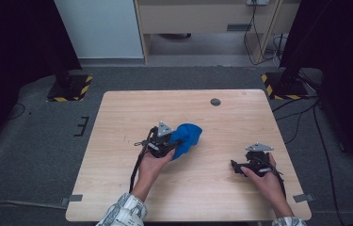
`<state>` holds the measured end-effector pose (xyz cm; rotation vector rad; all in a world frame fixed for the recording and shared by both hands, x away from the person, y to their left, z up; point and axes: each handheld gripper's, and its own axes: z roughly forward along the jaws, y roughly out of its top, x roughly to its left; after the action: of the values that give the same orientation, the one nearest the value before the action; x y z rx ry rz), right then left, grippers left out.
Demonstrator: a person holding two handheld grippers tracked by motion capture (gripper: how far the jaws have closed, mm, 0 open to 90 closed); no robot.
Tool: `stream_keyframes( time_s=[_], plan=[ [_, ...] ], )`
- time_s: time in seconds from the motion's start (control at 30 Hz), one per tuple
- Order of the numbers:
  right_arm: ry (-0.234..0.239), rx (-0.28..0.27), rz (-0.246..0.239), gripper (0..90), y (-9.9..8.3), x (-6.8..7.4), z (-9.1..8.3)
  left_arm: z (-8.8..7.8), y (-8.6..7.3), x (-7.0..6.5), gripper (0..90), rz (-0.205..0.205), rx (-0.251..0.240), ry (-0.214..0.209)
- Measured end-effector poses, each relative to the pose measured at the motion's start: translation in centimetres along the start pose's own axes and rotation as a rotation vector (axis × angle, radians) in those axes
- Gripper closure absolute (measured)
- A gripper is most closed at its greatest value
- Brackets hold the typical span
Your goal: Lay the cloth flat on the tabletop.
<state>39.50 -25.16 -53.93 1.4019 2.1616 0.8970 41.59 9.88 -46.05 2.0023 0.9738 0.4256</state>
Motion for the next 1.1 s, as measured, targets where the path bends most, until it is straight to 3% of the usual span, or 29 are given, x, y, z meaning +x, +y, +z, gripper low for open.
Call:
stream_keyframes(
  time_s=[0.2,0.47,0.57,0.73,0.77,0.83,0.97,1.03,1.1],
  plan=[
    [0.000,0.000,-0.001,1.3,0.0,0.0,0.0,2.2,-1.0,-0.5,73.0,0.016,0.035,0.018],
    [0.001,0.000,-0.002,1.3,0.0,0.0,0.0,4.8,-3.3,0.0,72.3,0.016,0.111,0.043],
    [0.001,0.000,-0.002,1.2,0.0,0.0,0.0,5.4,-4.1,0.1,71.2,0.024,0.123,0.029],
    [0.000,0.000,-0.001,1.3,0.0,0.0,0.0,5.5,-4.4,0.1,68.7,-0.002,0.101,-0.003],
    [0.000,0.000,0.003,1.3,0.0,0.0,0.0,5.7,-4.5,-0.1,67.0,0.013,0.099,-0.026],
    [-0.002,0.000,0.000,1.3,-0.1,0.1,-0.1,5.8,-4.4,-0.4,62.2,0.026,0.096,-0.032],
    [0.020,0.002,-0.019,1.3,-0.4,0.1,-0.4,5.7,-4.3,-0.4,38.1,-0.011,0.094,-0.045],
    [0.037,0.001,-0.034,1.3,-0.6,0.0,-0.6,5.2,-4.1,-0.4,26.6,-0.008,0.084,-0.049],
    [0.042,0.002,-0.040,1.2,-0.6,-0.1,-0.7,4.4,-3.7,-0.4,21.3,0.005,0.058,-0.048]
  ],
)
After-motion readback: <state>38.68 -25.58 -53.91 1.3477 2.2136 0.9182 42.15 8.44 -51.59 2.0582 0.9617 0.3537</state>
